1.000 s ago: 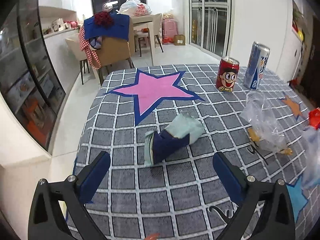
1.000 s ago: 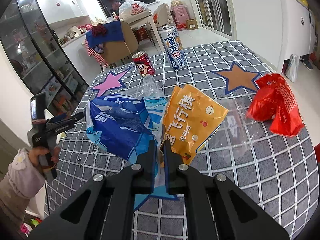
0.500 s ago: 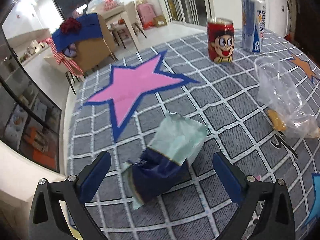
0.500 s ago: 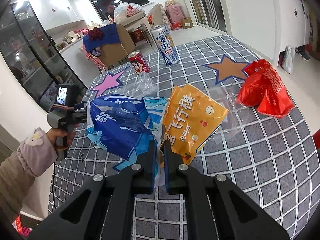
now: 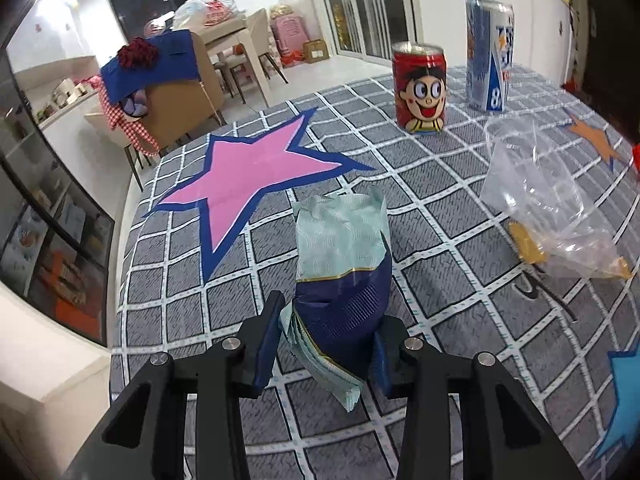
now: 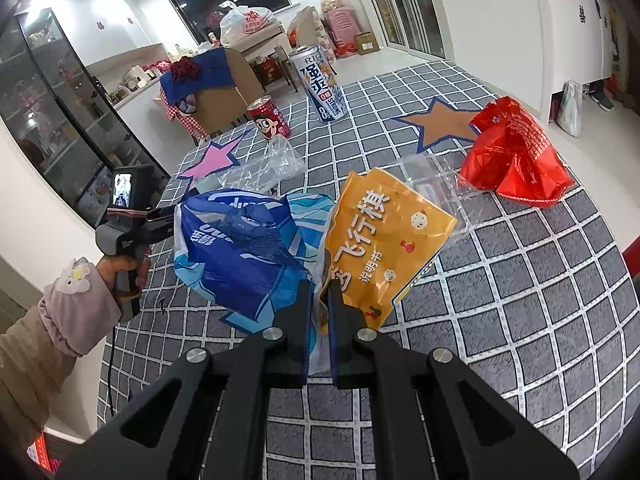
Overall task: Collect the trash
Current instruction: 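Lift the Tempo bag with the right tool, dropping the orange snack bag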
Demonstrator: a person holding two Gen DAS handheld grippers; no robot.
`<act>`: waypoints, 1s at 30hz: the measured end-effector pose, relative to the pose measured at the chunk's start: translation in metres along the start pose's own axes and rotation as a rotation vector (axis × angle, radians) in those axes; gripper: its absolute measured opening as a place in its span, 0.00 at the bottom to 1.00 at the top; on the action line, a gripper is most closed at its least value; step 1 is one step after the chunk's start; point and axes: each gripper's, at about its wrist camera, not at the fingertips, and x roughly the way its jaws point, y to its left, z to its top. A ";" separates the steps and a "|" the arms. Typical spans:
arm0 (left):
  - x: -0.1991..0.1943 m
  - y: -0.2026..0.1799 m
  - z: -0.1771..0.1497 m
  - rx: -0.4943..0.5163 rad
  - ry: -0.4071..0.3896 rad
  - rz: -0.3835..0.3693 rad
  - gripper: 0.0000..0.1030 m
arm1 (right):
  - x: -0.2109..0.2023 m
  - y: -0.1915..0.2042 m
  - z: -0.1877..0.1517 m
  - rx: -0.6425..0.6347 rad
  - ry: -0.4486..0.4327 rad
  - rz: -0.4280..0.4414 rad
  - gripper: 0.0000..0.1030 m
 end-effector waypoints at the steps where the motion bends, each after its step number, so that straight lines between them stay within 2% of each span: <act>1: -0.003 0.001 -0.001 -0.012 -0.005 -0.008 1.00 | -0.002 0.000 -0.001 0.000 -0.004 0.001 0.08; 12: -0.076 -0.024 -0.030 -0.031 -0.113 -0.118 1.00 | -0.026 -0.007 -0.013 0.021 -0.039 -0.006 0.08; 17: -0.111 -0.048 -0.044 -0.009 -0.156 -0.169 1.00 | -0.037 -0.009 -0.019 0.027 -0.047 -0.002 0.08; 24: -0.139 -0.073 -0.070 -0.015 -0.165 -0.228 1.00 | -0.030 -0.019 -0.039 0.022 0.033 -0.012 0.10; 27: -0.145 -0.079 -0.080 -0.014 -0.158 -0.238 1.00 | -0.027 -0.027 -0.048 0.043 0.061 -0.014 0.16; 30: -0.150 -0.084 -0.090 -0.019 -0.153 -0.249 1.00 | -0.022 -0.033 -0.055 0.058 0.081 -0.022 0.34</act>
